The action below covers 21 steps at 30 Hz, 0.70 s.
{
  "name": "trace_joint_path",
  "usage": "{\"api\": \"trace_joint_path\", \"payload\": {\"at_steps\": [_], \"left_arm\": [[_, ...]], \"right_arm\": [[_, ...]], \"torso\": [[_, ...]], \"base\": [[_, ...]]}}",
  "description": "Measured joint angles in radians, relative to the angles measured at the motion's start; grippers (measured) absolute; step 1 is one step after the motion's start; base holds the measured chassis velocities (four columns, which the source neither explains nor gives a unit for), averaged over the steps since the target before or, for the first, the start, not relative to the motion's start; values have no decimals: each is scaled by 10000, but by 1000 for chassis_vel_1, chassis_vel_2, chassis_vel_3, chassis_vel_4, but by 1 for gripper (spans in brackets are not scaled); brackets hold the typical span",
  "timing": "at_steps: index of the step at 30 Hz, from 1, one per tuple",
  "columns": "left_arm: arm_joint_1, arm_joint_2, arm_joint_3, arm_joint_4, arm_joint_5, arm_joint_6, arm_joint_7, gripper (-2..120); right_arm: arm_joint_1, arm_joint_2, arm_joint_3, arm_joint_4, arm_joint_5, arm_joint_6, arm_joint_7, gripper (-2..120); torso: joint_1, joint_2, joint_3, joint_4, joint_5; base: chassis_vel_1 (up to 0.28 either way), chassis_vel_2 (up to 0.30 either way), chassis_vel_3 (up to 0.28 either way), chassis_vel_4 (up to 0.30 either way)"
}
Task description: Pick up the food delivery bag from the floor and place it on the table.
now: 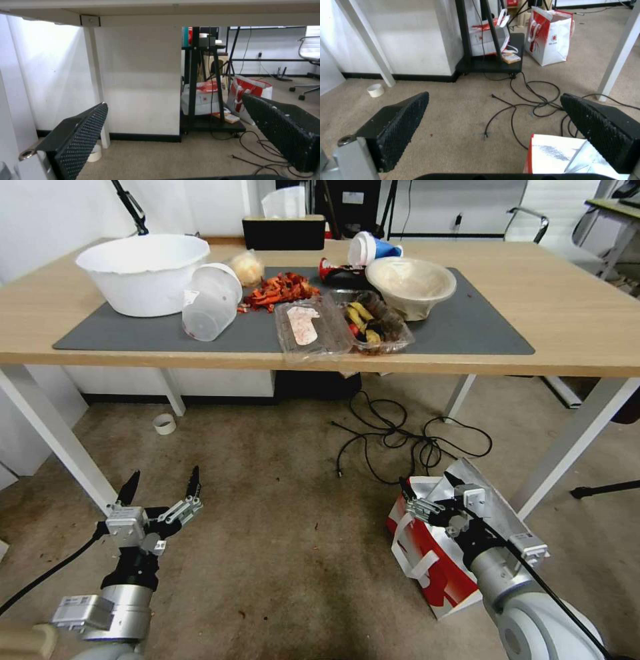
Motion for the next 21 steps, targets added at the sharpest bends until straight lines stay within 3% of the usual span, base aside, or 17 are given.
{"api": "trace_joint_path", "payload": {"at_steps": [21], "left_arm": [[13, 44, 2, 93, -2, -118, -28, 100]], "right_arm": [[35, -12, -48, -54, -68, -18, -2, 100]], "torso": [[-151, -863, -712, 0, 0]], "base": [[0, 0, 0, 0]]}}
